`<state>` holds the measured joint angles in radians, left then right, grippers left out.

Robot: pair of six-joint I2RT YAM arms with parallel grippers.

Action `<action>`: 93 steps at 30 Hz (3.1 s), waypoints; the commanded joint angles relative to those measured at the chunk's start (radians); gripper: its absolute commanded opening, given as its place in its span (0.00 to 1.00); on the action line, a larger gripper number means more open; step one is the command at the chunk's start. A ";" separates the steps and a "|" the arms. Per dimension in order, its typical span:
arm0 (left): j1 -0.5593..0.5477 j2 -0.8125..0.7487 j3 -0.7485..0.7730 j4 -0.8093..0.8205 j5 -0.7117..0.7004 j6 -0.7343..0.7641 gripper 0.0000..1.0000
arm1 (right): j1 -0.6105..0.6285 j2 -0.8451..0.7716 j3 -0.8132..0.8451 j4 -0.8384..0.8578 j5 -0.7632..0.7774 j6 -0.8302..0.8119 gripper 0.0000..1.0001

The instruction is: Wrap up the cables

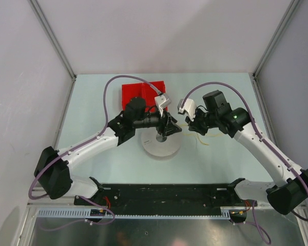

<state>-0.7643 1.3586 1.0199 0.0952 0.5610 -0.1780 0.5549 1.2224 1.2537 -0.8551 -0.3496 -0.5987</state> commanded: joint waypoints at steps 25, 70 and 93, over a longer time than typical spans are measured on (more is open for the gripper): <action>0.127 -0.101 -0.050 0.401 0.212 -0.396 0.00 | -0.343 -0.191 -0.188 0.723 -0.720 0.687 0.82; 0.540 -0.192 -0.357 -0.046 0.189 -0.130 0.88 | -0.483 -0.195 -0.133 0.193 -0.424 0.027 0.00; 0.529 0.374 -0.268 0.258 0.537 -0.301 0.68 | -0.605 -0.104 -0.121 0.104 -0.366 -0.095 0.00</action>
<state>-0.2260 1.7309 0.7105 0.2031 0.9787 -0.4282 -0.0444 1.1011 1.0889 -0.7559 -0.7113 -0.6743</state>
